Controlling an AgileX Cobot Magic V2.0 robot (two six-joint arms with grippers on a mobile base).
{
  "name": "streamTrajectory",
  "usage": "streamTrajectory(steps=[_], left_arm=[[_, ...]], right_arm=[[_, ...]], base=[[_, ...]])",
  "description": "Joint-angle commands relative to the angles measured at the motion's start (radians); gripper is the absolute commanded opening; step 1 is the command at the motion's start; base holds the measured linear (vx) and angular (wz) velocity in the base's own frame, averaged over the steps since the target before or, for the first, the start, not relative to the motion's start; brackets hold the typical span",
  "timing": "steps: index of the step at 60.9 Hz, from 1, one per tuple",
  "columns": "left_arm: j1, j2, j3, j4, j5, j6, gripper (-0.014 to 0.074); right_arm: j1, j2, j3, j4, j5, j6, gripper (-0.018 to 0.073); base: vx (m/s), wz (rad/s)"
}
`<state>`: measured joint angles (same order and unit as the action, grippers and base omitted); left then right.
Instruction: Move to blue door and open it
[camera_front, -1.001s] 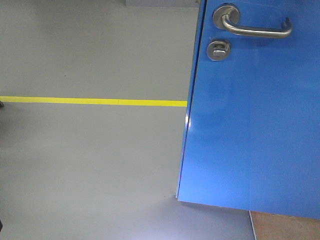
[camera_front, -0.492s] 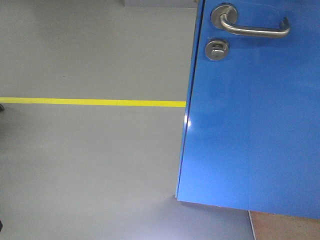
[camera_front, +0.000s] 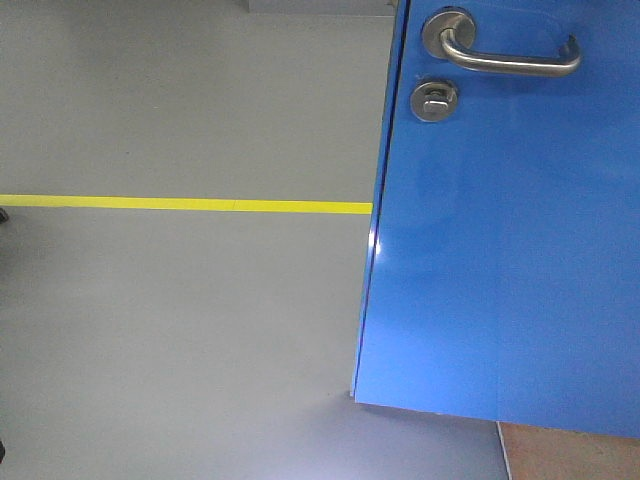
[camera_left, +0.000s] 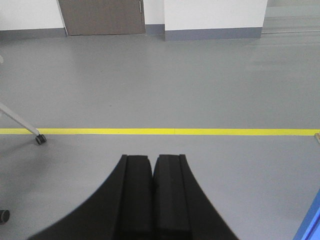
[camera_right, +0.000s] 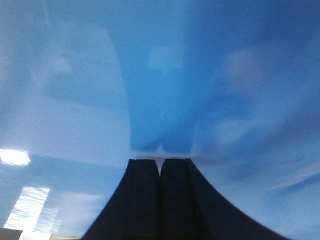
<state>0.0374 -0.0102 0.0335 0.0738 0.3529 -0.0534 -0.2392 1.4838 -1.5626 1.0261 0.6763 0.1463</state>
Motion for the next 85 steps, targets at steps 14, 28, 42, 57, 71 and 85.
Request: streamTrajectory(steps=[14, 28, 42, 57, 71, 85], left_arm=[[-0.001, -0.017, -0.032, 0.001, -0.075, -0.004, 0.0071], [-0.001, -0.017, -0.032, 0.001, -0.075, -0.004, 0.0071], [-0.001, -0.017, -0.032, 0.001, -0.075, -0.004, 0.0071], [-0.001, -0.017, -0.032, 0.001, -0.075, -0.004, 0.0071], [-0.001, -0.017, -0.032, 0.001, -0.075, -0.004, 0.0071], [-0.001, -0.016, -0.032, 0.001, -0.076, -0.004, 0.0071]], right_arm=[[0.154, -0.231, 0.087, -0.886, 0.191, -0.007, -0.0004], [0.191, -0.501, 0.552, -1.009, -0.141, -0.007, -0.0004], [0.191, -0.83, 1.052, -1.239, -0.53, -0.004, -0.0004], [0.191, -1.148, 1.45, -1.162, -0.618, 0.061, -0.0004], [0.191, -1.442, 1.602, -1.137, -0.548, 0.048, -0.0004], [0.193, -1.507, 1.602, -1.176, -0.521, -0.007, -0.0004]], base=[[0.0, 0.0], [0.0, 0.0], [0.0, 0.0], [0.0, 0.0], [0.0, 0.0], [0.0, 0.0]])
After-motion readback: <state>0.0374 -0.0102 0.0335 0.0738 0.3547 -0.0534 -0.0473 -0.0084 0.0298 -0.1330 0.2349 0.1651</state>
